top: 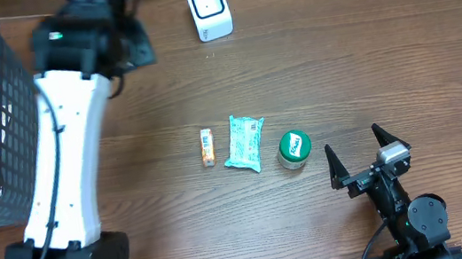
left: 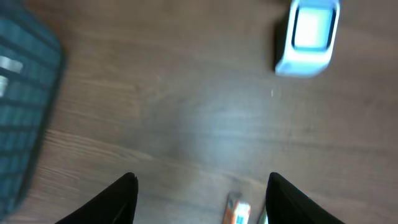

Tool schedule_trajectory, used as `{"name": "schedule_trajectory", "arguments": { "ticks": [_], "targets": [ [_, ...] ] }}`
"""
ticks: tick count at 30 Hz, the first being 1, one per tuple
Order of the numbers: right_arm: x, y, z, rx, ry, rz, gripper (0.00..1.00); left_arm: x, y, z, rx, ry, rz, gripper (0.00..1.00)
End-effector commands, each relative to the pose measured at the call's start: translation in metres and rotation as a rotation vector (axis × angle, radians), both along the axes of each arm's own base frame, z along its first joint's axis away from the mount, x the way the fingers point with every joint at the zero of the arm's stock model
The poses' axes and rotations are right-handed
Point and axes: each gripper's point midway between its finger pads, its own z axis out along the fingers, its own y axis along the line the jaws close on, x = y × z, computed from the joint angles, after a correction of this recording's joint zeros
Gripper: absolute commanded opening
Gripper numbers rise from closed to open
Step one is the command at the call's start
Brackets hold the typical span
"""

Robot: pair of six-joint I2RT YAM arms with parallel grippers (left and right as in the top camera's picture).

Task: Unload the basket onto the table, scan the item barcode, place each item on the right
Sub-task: 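Move the left gripper back over the grey basket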

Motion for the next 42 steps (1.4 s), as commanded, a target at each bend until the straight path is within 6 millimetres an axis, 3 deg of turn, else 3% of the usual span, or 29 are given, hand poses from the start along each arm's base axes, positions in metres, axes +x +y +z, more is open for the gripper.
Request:
{"name": "schedule_trajectory", "arguments": {
  "ticks": [1,3,6,11,16,21,22,24,36,42],
  "targets": [
    [0.000,0.000,-0.003,-0.005,-0.001,0.001,1.00,0.000,0.017,0.033,0.006,-0.086,0.031,0.59],
    [0.000,0.000,-0.003,-0.005,-0.001,0.001,1.00,0.001,0.026,0.042,0.005,-0.112,0.052,0.59],
    [0.000,0.000,-0.003,-0.005,-0.001,0.001,1.00,0.001,0.068,0.056,0.116,-0.156,0.180,0.57],
    [0.000,0.000,-0.003,-0.005,-0.001,0.001,1.00,-0.011,0.122,0.076,0.366,-0.186,0.376,0.83],
    [0.000,0.000,-0.003,-0.005,-0.001,0.001,1.00,-0.014,0.141,0.083,0.487,-0.160,0.350,0.91],
    [0.000,0.000,-0.003,-0.005,-0.001,0.001,1.00,-0.014,0.165,0.087,0.485,-0.173,0.404,0.92],
    [0.000,0.000,-0.003,-0.005,-0.001,0.001,1.00,-0.015,0.180,0.085,0.457,-0.168,0.414,0.91],
    [0.000,0.000,-0.003,-0.005,-0.001,0.001,1.00,-0.017,0.190,0.082,0.433,-0.162,0.426,0.91],
    [0.000,0.000,-0.003,-0.005,-0.001,0.001,1.00,-0.046,0.276,0.071,0.316,-0.138,0.592,0.98],
    [0.000,0.000,-0.003,-0.005,-0.001,0.001,1.00,-0.057,0.310,0.057,0.280,-0.105,0.646,1.00]
  ]
}}
